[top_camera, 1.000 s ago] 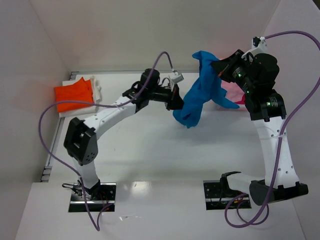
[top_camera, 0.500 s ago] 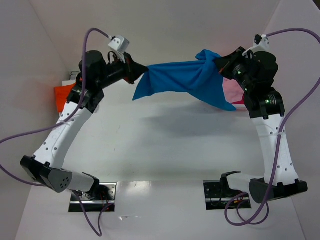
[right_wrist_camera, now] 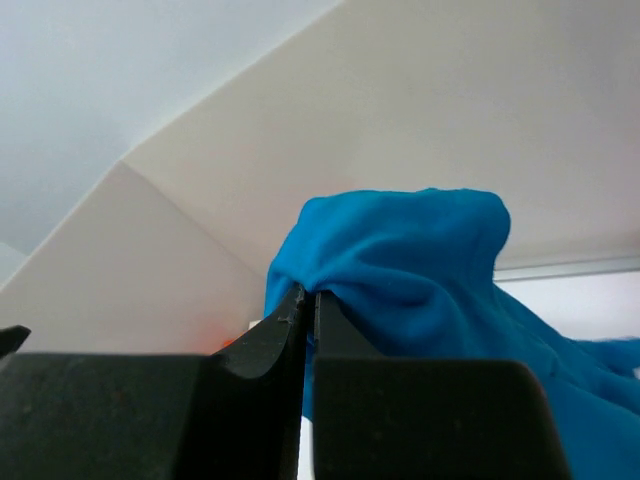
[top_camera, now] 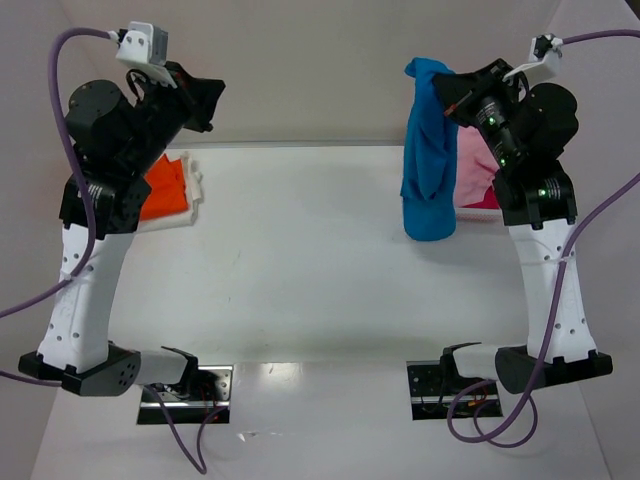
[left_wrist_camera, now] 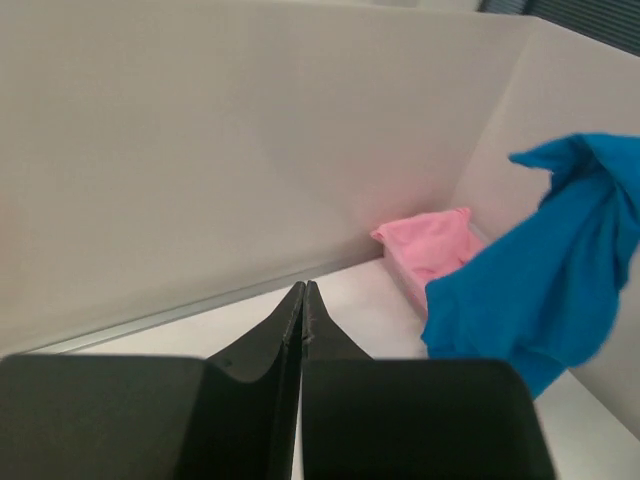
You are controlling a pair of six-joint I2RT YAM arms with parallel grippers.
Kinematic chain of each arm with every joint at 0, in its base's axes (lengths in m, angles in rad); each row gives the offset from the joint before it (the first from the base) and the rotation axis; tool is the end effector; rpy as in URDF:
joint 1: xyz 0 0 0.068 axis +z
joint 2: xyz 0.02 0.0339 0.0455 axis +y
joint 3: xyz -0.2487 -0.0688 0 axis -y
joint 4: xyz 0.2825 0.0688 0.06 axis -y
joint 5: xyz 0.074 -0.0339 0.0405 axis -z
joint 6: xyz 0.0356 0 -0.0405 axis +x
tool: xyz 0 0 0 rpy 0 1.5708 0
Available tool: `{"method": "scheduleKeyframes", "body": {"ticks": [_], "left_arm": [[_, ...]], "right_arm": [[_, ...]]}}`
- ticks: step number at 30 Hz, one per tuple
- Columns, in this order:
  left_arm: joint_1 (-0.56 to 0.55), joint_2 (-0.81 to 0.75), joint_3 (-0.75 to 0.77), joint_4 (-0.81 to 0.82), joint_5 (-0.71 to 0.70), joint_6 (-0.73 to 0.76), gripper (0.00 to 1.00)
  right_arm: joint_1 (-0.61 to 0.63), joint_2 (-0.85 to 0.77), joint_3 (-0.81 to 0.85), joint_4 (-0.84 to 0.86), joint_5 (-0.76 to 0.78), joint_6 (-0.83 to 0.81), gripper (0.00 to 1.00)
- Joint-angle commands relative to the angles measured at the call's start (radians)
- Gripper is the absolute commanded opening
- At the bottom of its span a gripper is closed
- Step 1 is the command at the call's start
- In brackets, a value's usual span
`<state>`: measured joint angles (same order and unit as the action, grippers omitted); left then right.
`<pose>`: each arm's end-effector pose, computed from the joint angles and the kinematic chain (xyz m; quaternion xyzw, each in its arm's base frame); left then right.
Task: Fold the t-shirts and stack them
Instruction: Move the tshirt to the center of the board
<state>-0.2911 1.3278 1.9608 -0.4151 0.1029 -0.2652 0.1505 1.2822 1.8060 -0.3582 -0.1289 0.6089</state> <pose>0.2473 -0.0779 0.5940 0.0482 0.6246 -0.2448 0.7400 0.2679 0.0453 0.5632 0.0986 0.6392 0.3209 0.6919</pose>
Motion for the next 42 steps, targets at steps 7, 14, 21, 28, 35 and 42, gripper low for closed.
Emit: {"method": "scheduleKeyframes", "body": {"ticks": [7,14,21,28,35,42], "left_arm": [[-0.119,-0.056,-0.513,0.437,0.606,-0.058,0.78],[-0.271,0.006,-0.568,0.417,0.522,0.073,0.99],[-0.411,0.137,-0.551,0.481,0.334,0.087,0.99],[-0.523,0.299,-0.444,0.536,0.058,0.049,0.99],[-0.592,0.435,-0.330,0.578,-0.086,0.022,0.92],[-0.619,0.530,-0.267,0.623,-0.229,-0.033,0.74]], "right_arm": [[-0.002,-0.018,0.036,0.093,-0.015,0.015,0.00],[-0.002,0.000,0.023,0.096,-0.008,0.026,0.00],[-0.002,0.000,-0.034,0.120,-0.008,0.037,0.00],[-0.002,-0.009,-0.082,0.120,-0.008,0.037,0.00],[-0.002,-0.033,-0.143,0.140,-0.008,0.037,0.00],[-0.002,-0.050,-0.159,0.150,-0.008,0.037,0.00]]}}
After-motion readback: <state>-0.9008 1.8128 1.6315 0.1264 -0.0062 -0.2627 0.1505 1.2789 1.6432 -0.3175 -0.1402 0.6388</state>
